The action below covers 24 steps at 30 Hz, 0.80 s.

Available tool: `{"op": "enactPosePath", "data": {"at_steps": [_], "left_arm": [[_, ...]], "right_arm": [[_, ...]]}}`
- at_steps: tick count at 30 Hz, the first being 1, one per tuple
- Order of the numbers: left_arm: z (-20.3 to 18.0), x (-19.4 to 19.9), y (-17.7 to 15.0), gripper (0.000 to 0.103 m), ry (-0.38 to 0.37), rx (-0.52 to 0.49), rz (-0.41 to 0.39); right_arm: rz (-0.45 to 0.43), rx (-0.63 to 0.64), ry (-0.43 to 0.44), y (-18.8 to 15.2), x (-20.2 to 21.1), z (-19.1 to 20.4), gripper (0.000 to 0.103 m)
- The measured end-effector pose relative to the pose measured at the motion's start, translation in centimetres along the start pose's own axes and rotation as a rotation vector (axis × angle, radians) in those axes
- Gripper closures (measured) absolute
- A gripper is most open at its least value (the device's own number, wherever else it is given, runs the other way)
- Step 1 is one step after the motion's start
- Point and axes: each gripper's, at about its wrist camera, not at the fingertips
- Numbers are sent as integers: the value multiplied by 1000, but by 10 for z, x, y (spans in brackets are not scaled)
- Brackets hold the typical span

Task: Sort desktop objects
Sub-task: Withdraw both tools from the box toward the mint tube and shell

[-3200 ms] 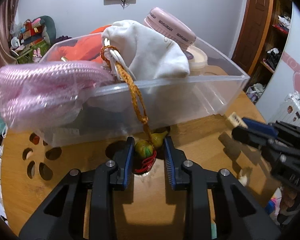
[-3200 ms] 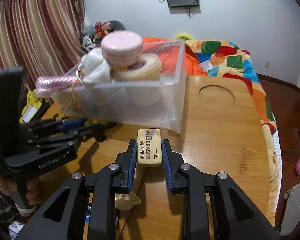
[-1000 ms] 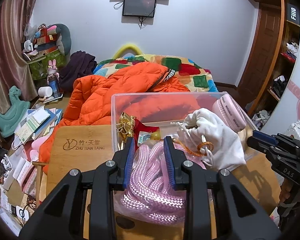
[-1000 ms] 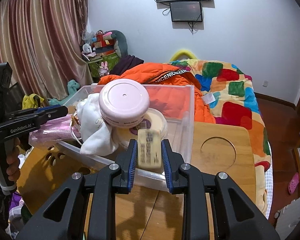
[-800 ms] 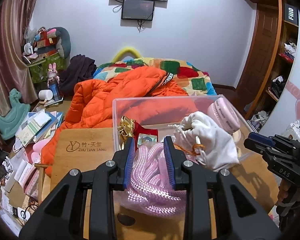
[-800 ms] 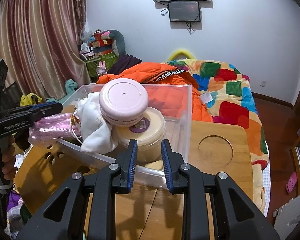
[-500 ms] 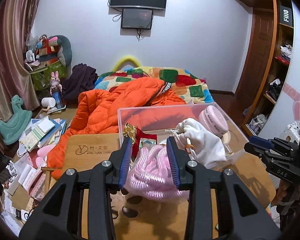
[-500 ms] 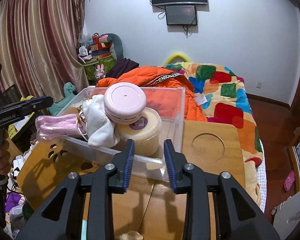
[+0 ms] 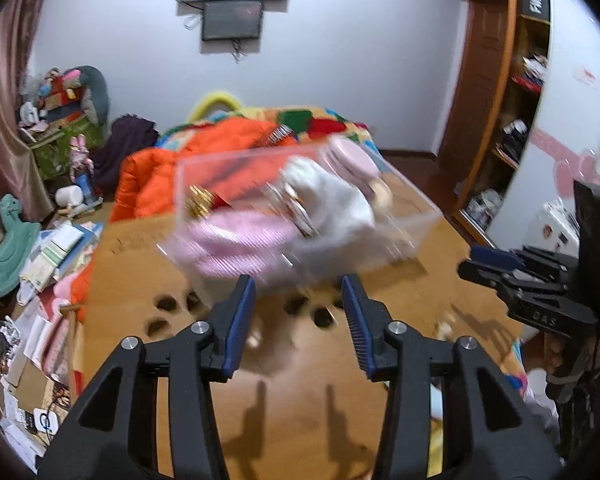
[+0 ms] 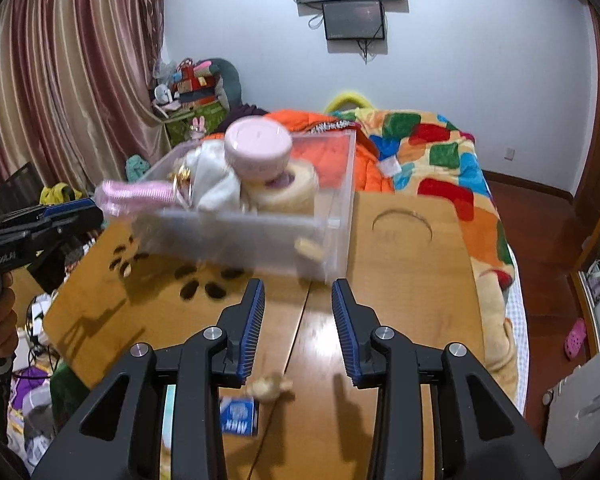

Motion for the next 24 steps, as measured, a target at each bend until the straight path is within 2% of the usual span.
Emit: {"op": "enactPosePath", "data": {"at_steps": [6,10,12,14,24], "left_arm": [[-26,-11,-41,58,-67,-16,115],[-41,-8,-60,58,-122,-15,155],[-49,-4,-65,55,-144,-26,166],[-56,0,-70,44,-140,-36,171],[-75,-9,-76,44,-158,-15,194]], "right_arm": [[51,-32,12,-28,7,1,71],[76,-57,21,-40,9,0,71],[84,-59,21,-44,10,0,71],[85,-63,18,-47,12,0,71],[100,-82,37,-53,9,6,71]]}}
Point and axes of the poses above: each gripper's, at about its wrist camera, not at the fingertips, and x roughly against the way its jaws point, z to its left, y to its top, and after that the axes turned 11 degrees about -z, right-handed
